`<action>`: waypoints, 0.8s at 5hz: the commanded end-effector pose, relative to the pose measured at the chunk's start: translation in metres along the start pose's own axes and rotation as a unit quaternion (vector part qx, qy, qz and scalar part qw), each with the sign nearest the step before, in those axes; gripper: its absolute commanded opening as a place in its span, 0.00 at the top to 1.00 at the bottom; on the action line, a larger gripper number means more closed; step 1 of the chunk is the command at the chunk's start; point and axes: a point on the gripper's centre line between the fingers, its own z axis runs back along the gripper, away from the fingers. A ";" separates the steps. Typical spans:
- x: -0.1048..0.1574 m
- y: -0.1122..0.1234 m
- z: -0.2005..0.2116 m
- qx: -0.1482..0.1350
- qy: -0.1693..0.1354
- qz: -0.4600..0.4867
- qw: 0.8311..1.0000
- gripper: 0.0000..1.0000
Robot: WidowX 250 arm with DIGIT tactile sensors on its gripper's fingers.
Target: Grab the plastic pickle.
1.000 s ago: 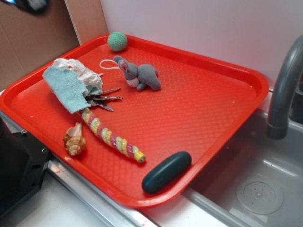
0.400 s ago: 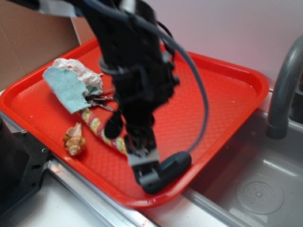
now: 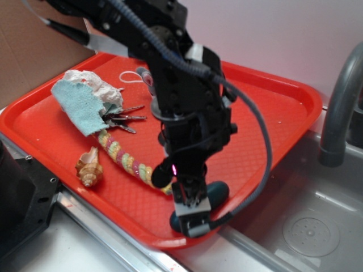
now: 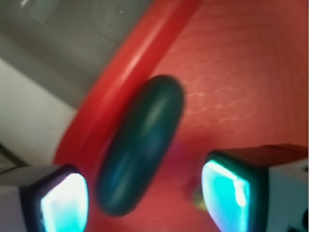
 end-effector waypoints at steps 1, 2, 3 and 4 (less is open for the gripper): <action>-0.009 0.021 -0.005 -0.013 -0.006 0.027 1.000 0.00; -0.007 0.015 -0.014 0.001 0.015 0.009 1.000 0.00; -0.004 0.007 -0.020 0.006 0.013 -0.063 0.998 0.00; -0.001 0.007 -0.021 0.016 0.017 -0.045 0.999 1.00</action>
